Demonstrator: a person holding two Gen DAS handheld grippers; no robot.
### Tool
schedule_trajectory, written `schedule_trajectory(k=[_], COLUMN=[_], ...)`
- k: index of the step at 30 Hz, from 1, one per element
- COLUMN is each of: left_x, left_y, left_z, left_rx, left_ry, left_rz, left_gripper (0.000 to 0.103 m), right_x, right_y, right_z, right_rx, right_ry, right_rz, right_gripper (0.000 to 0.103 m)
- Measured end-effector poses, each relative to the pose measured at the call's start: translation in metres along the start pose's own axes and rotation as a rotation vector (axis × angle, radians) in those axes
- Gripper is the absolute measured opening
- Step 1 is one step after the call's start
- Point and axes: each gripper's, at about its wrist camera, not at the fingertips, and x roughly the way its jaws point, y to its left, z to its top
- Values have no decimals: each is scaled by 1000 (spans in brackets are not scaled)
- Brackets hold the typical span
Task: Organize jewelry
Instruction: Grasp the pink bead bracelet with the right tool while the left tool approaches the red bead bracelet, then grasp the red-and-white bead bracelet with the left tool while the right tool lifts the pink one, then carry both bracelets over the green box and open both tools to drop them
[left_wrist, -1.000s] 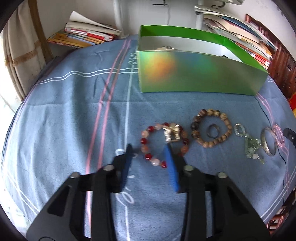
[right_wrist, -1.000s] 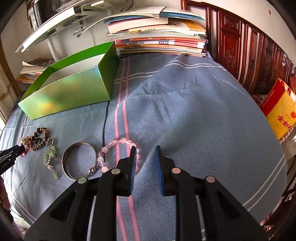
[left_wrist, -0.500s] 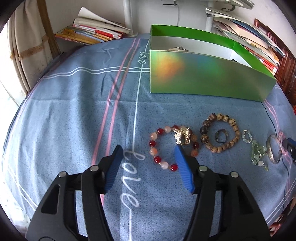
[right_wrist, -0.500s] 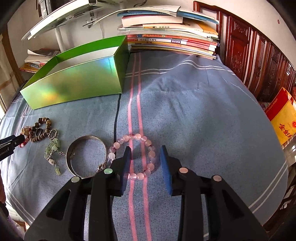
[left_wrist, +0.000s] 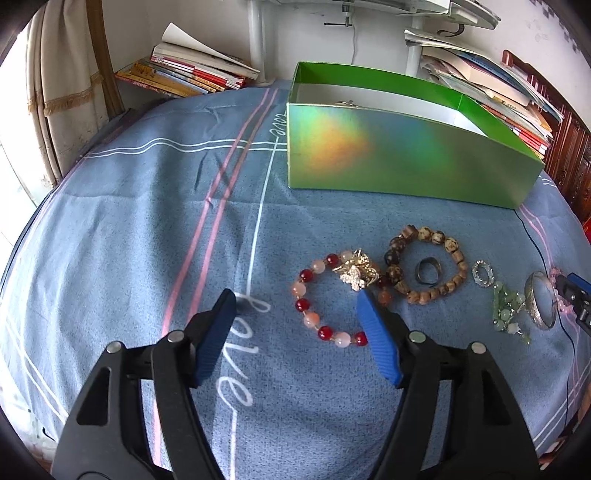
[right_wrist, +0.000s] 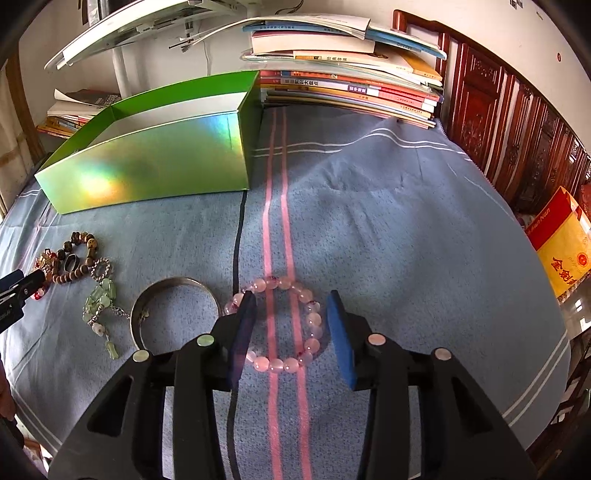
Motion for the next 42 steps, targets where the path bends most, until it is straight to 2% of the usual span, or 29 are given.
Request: schedule_trajectory(k=[3, 6, 8, 9, 11, 13, 15, 18, 19, 20, 24, 36, 39, 42], left_x=[0, -1, -2, -2, -4, -4, -5, -6, -6, -6, -9, -75, -83, -78], left_y=[0, 0, 0, 0, -2, -5, -7, -12, -12, -12, -8, -17, -17, -18], left_z=[-1, -1, -1, 0, 0, 0, 0, 0, 1, 2, 8, 46, 52, 52], left_rx=[3, 5, 8, 11, 19, 26, 36, 49, 50, 46, 33, 80, 89, 84], left_ry=[1, 3, 3, 4, 5, 4, 2, 4, 7, 17, 30, -126, -142, -116], left_rz=[-5, -6, -9, -11, -18, -24, -31, -42, -51, -62, -97, -170, -184, -198], left_gripper=[68, 67, 65, 62, 53, 47, 40, 22, 10, 8, 8, 8, 8, 8], right_x=[0, -1, -1, -2, -2, -3, -3, -4, -4, -4, -14, -78, -83, -75], right_y=[2, 3, 4, 5, 7, 10, 12, 11, 11, 12, 17, 33, 35, 39], right_z=[0, -1, -1, -1, -2, -4, -4, -4, -4, -4, 1, 43, 50, 49], right_rx=[-5, -12, -18, -20, -32, -43, -49, -42, -37, -34, -41, -69, -77, -80], right_ry=[3, 3, 2, 1, -1, -3, -7, -4, -2, 1, -24, -194, -213, -185], right_rz=[-5, 8, 18, 26, 38, 48, 41, 61, 70, 78, 94, 192, 205, 212], right_gripper=[40, 35, 27, 25, 13, 9, 9, 8, 8, 8, 8, 8, 8, 8])
